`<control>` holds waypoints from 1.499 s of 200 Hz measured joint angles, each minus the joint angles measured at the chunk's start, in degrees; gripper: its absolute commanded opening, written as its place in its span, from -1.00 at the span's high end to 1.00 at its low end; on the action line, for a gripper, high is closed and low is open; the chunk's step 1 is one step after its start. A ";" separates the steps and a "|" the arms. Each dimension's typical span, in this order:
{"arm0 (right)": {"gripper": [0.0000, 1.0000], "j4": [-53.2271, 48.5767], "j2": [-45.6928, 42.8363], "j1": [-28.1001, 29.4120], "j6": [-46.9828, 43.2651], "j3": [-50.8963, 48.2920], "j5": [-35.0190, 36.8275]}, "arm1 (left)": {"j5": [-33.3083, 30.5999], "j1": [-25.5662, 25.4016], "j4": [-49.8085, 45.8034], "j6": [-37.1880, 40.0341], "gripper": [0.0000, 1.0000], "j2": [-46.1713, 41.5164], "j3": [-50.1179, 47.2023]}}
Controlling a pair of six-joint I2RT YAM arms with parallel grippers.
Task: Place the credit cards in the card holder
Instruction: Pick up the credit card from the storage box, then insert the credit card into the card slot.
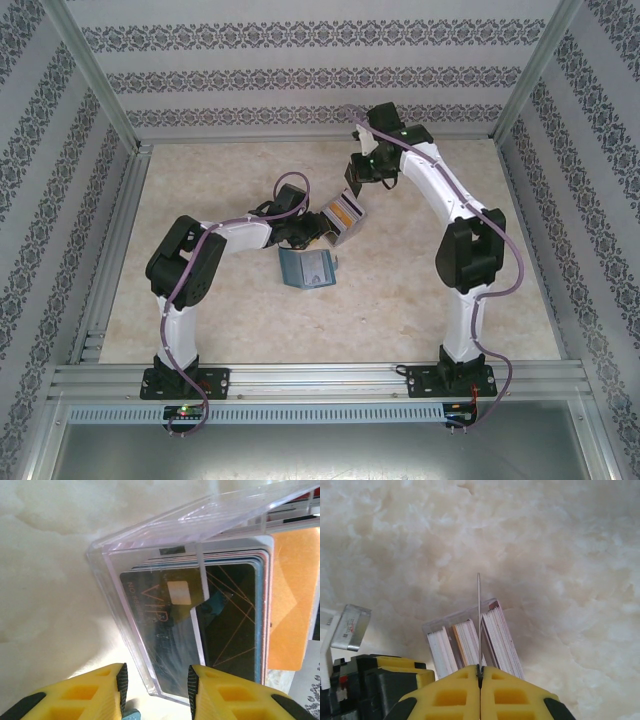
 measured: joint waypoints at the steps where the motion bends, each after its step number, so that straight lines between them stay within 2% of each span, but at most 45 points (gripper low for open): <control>1: 0.84 0.00 -0.11 0.00 0.02 0.00 -0.02 | -0.02 0.00 0.00 0.02 0.21 0.00 0.00; 49: 0.84 3.54 -8.22 2.16 2.67 -7.85 -3.06 | -0.33 0.00 -3.82 2.71 0.21 -3.41 1.33; 106: 0.86 20.68 -24.46 7.89 13.92 -33.05 -5.42 | -3.04 0.02 -12.68 8.83 0.20 -13.00 4.09; 153: 0.86 32.04 -31.43 12.26 21.29 -47.65 -4.04 | -5.16 0.17 -22.34 12.46 0.20 -19.98 2.43; 219: 0.88 43.91 -33.94 16.17 30.21 -61.44 -4.04 | -6.36 1.70 -29.16 13.46 0.21 -25.86 -6.86; 300: 0.89 53.72 -29.42 20.90 36.54 -65.02 -4.96 | -4.46 3.48 -29.49 13.05 0.42 -25.66 -11.15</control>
